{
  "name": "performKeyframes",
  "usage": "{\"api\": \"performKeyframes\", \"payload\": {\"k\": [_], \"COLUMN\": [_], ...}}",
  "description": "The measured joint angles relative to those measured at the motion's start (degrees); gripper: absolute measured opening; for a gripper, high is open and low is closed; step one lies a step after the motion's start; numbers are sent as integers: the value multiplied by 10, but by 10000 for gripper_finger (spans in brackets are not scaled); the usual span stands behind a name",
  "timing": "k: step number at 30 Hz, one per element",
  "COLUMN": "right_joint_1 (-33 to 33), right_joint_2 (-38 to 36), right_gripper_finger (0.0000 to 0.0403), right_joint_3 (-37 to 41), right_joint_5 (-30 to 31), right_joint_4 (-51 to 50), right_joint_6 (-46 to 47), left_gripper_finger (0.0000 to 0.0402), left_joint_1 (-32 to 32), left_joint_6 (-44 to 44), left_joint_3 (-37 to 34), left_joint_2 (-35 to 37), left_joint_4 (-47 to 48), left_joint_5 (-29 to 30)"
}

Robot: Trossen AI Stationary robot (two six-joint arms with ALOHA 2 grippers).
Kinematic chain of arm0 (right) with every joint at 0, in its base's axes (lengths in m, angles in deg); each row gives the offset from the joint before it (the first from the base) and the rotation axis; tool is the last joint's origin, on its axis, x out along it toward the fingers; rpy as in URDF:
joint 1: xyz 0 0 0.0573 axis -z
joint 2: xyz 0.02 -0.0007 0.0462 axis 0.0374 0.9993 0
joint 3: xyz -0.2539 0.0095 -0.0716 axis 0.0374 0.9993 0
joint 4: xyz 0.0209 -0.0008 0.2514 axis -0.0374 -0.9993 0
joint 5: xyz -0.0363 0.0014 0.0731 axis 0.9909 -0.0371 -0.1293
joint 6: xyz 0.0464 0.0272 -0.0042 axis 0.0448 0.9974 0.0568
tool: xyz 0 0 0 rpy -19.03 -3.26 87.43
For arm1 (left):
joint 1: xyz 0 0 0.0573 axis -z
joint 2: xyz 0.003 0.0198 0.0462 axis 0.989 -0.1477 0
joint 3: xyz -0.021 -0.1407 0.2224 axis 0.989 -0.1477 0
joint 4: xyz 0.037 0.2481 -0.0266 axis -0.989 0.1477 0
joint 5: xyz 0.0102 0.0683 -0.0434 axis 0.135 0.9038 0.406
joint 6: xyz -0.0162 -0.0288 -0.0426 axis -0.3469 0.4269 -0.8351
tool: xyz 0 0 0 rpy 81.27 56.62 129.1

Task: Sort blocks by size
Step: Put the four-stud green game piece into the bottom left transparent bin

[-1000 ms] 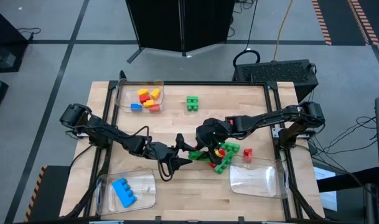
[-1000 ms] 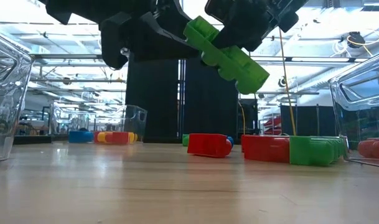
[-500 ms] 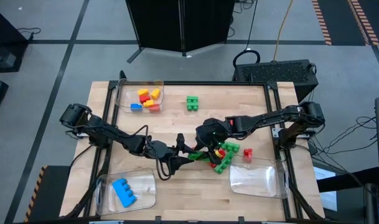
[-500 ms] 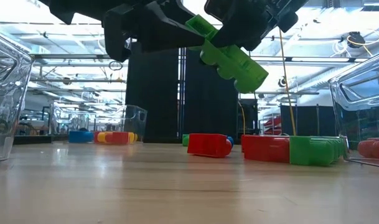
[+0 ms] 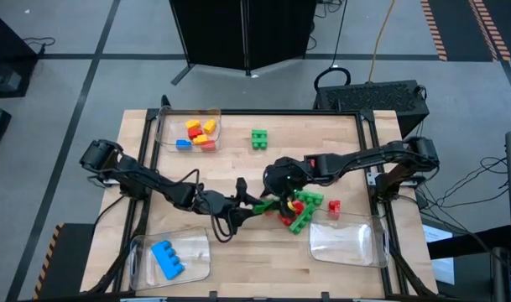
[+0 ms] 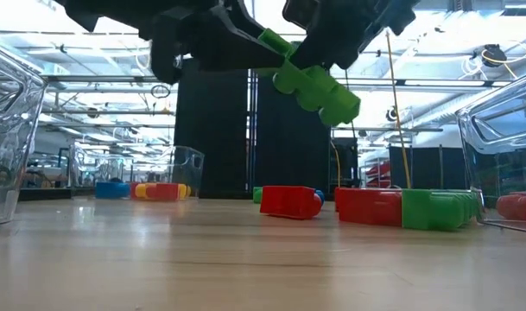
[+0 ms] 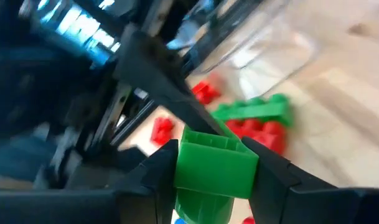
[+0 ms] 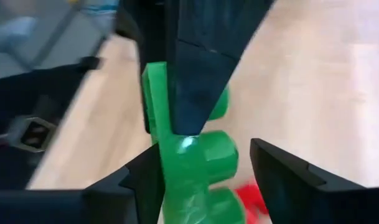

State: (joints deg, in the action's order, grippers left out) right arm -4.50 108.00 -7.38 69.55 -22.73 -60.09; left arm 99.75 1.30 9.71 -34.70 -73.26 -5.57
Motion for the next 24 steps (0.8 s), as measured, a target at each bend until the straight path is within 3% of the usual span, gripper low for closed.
{"api": "performKeyframes", "payload": {"k": [3, 8, 11, 17, 24], "right_joint_1": [0, -7, -10, -19, -19], "right_joint_2": [-15, -58, -73, -83, -83], "right_gripper_finger": [216, 215, 215, 215, 215], "right_joint_3": [-10, -14, -12, 4, 54], "right_joint_5": [67, 128, 144, 233, 234], "right_joint_4": [-52, -133, -186, -275, -278], "right_joint_6": [-9, -13, -10, 28, 66], "left_gripper_finger": [149, 148, 148, 148, 148], "left_joint_1": [6, 23, 33, 60, 106], "left_joint_6": [-8, -63, -127, -266, -413], "left_joint_3": [0, 0, 0, 1, 0], "left_joint_2": [11, 47, 78, 155, 240], "left_joint_4": [10, 52, 92, 180, 302], "left_joint_5": [54, 120, 130, 139, 138]}}
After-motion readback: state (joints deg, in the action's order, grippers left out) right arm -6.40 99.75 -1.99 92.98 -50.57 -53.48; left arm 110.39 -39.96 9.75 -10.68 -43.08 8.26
